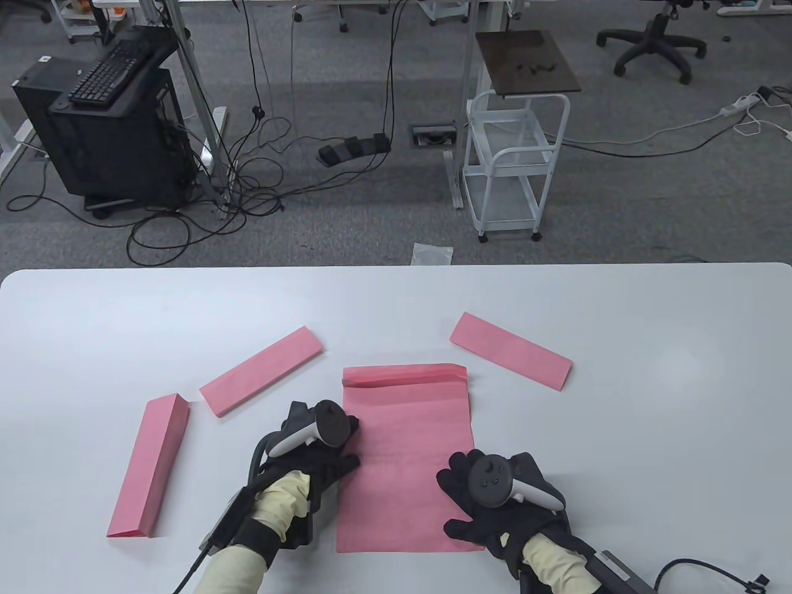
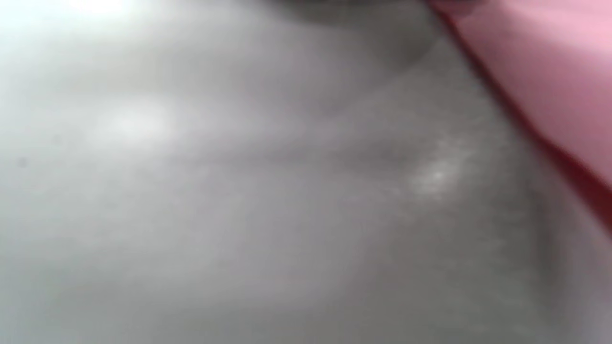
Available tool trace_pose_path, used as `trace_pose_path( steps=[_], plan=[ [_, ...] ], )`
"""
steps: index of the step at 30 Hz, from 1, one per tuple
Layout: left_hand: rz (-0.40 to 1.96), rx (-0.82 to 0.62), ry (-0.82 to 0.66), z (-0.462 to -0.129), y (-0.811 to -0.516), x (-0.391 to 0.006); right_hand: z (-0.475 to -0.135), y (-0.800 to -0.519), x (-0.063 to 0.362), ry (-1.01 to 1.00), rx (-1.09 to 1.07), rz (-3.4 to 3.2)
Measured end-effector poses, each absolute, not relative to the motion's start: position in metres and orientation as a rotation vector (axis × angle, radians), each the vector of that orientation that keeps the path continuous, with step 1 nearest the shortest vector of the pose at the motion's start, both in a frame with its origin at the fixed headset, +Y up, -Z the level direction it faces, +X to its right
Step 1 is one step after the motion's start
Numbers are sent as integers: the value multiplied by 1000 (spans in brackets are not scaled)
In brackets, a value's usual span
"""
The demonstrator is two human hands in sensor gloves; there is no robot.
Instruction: Unfold complexly folded papers and stack
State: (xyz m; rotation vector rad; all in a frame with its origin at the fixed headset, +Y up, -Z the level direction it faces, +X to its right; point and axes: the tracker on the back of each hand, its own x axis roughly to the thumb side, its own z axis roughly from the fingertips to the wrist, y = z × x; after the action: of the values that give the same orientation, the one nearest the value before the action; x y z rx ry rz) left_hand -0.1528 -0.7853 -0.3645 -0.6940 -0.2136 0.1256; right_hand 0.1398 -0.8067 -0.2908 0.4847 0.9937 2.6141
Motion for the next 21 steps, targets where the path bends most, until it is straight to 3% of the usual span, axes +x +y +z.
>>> trace_pose_path(
  steps=[2,6,8,13,21],
  plan=[
    [108,-637,-325,-356,-781,-137,-291,-807,140,994,485,2614],
    [80,-764,-543,-338,-783,-95,-291,-807,140,999,486,2611],
    [-6,-787,-582,-338,-788,-81,-291,-807,140,1003,484,2608],
    [32,-777,-516,-365,-794,-72,-291,-807,140,1007,482,2604],
    [144,-770,-243,-438,-793,-105,-291,-808,140,1011,480,2606]
  ],
)
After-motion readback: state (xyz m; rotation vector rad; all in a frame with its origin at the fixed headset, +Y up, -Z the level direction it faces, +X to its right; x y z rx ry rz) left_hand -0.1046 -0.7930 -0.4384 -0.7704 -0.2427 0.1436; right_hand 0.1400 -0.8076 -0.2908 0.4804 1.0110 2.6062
